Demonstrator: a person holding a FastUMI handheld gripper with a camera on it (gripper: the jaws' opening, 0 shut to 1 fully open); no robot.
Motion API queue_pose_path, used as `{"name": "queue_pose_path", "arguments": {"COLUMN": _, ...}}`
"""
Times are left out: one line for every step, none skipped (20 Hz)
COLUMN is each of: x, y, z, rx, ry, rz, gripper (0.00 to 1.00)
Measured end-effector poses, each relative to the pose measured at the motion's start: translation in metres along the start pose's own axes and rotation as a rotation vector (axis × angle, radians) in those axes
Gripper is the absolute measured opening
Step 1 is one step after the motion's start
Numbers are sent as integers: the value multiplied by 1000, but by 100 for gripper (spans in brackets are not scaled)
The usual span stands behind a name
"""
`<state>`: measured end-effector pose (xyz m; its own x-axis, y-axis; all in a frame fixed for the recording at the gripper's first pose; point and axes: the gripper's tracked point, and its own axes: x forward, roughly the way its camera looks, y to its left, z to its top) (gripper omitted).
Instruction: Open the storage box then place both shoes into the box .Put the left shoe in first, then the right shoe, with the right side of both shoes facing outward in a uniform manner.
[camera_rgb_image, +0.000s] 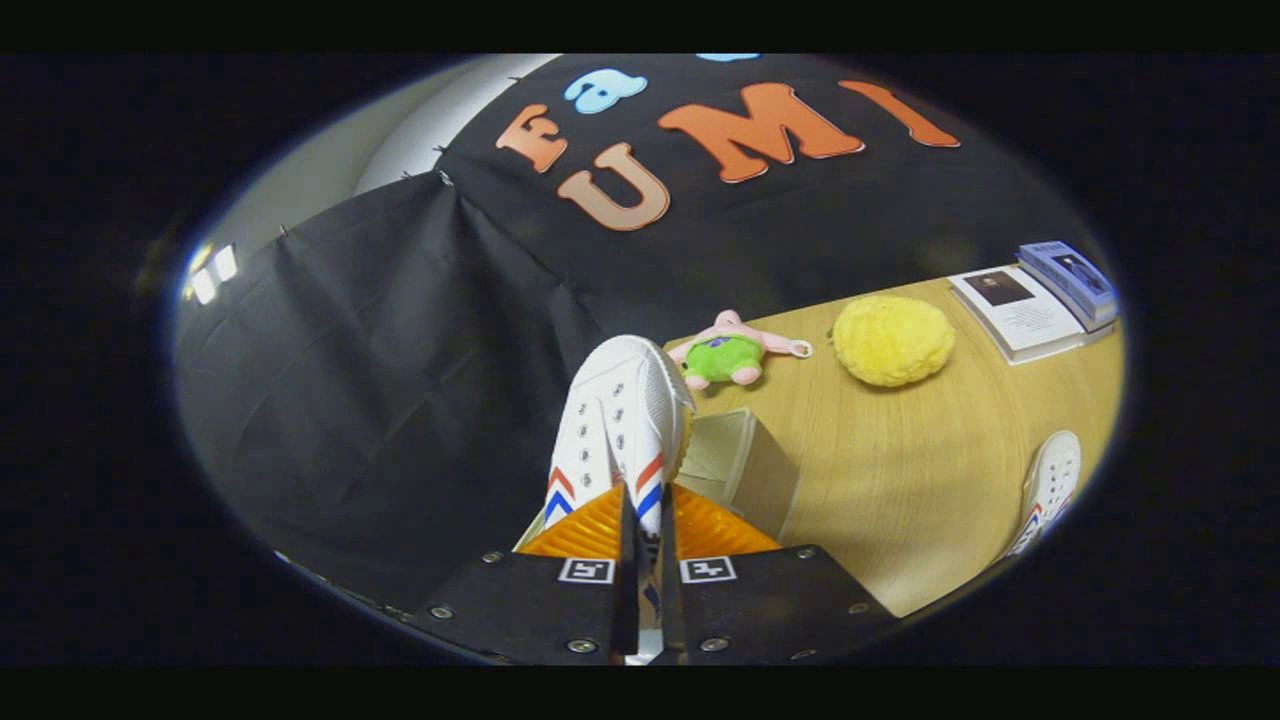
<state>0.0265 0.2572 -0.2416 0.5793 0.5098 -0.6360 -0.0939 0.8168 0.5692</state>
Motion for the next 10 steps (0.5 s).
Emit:
{"name": "queue_pose_path", "arguments": {"x": 11, "y": 0, "z": -6, "rx": -23, "ry": 10, "rz": -10, "gripper": 9}}
{"name": "queue_pose_path", "arguments": {"x": 20, "y": -1, "z": -12, "rx": -45, "ry": 23, "rz": -24, "gripper": 9}}
{"name": "queue_pose_path", "arguments": {"x": 27, "y": -2, "z": -18, "rx": -62, "ry": 35, "rz": -33, "gripper": 9}}
{"name": "queue_pose_path", "arguments": {"x": 40, "y": -6, "z": -17, "rx": -73, "ry": 54, "rz": -40, "gripper": 10}}
{"name": "queue_pose_path", "arguments": {"x": 46, "y": -6, "z": -23, "rx": -80, "ry": 69, "rz": -44, "gripper": 9}}
{"name": "queue_pose_path", "arguments": {"x": 48, "y": -4, "z": -24, "rx": -93, "ry": 74, "rz": -45, "gripper": 9}}
{"name": "queue_pose_path", "arguments": {"x": 51, "y": -4, "z": -23, "rx": -100, "ry": 66, "rz": -52, "gripper": 9}}
{"name": "queue_pose_path", "arguments": {"x": 53, "y": -4, "z": -26, "rx": -109, "ry": 79, "rz": -59, "gripper": 10}}
{"name": "queue_pose_path", "arguments": {"x": 56, "y": -6, "z": -25, "rx": -120, "ry": 73, "rz": -71, "gripper": 10}}
{"name": "queue_pose_path", "arguments": {"x": 59, "y": -7, "z": -27, "rx": -109, "ry": 80, "rz": -75, "gripper": 11}}
